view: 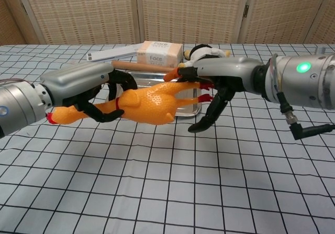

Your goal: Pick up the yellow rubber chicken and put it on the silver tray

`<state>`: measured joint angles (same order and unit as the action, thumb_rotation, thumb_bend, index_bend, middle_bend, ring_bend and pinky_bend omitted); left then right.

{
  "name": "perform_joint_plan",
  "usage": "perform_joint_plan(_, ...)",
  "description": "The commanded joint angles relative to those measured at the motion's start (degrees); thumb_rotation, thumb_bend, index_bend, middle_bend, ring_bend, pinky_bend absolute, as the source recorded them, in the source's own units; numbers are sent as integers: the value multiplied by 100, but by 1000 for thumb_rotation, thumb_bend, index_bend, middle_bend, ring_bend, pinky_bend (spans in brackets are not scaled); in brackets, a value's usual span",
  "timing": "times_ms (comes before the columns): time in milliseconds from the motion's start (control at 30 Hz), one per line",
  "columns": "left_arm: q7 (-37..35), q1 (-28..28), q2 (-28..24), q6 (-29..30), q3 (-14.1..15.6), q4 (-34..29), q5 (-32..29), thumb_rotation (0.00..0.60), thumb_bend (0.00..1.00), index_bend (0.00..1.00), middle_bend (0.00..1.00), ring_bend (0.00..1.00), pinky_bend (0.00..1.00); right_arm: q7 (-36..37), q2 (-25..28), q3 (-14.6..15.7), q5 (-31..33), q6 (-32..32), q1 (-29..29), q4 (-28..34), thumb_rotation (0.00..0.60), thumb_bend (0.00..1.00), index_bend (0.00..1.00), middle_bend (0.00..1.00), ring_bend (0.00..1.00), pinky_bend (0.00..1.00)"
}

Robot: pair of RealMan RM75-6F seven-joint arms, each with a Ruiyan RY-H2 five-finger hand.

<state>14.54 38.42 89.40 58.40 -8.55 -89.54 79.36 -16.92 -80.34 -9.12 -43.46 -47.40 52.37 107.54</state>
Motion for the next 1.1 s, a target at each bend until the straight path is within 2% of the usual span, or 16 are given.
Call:
perform_joint_plan(33,-125,14,-22,-44,-9,-119,-72,600,727,826,815,660,829,166,-149,-14,-26,64,18,-175,600,194,108,144,54,118)
perform_joint_plan(233,-174,39,23,20,-10,-191,-76,600,728,827,814,660,829,702,-384,-162,-256,141,-78,-414,600,207,186,208,126,213)
perform_joint_plan(333,-221,42,39,49,-2,-215,-75,600,726,826,815,662,828,912,-479,-216,-352,183,-109,-548,600,214,262,273,202,302)
perform_joint_plan(433,-237,41,48,94,7,-227,-61,600,727,826,814,663,828,1113,-593,-264,-495,175,-158,-687,600,222,386,367,323,465)
perform_joint_plan(500,-258,38,53,124,10,-235,-56,600,727,826,815,663,828,1240,-649,-273,-619,183,-199,-753,600,230,507,458,423,581)
perform_joint_plan(600,-278,37,48,154,18,-249,-43,600,727,827,815,663,828,1337,-716,-268,-794,129,-252,-814,600,251,618,546,553,723)
perform_joint_plan(700,-305,43,42,167,26,-266,-36,600,726,826,815,663,827,1399,-797,-283,-953,-7,-314,-847,600,284,713,621,643,848)
perform_joint_plan(800,-333,46,37,179,34,-288,-30,600,726,827,815,663,828,1427,-902,-321,-1074,-209,-379,-884,600,335,874,732,759,973)
perform_joint_plan(900,-344,44,32,211,36,-303,-20,600,727,826,815,664,828,1496,-960,-352,-1165,-321,-440,-877,600,377,996,829,866,1000)
perform_joint_plan(1100,-355,39,1,260,17,-325,-44,600,727,826,815,666,828,1483,-907,-321,-1365,-390,-511,-800,600,401,1000,863,913,1000)
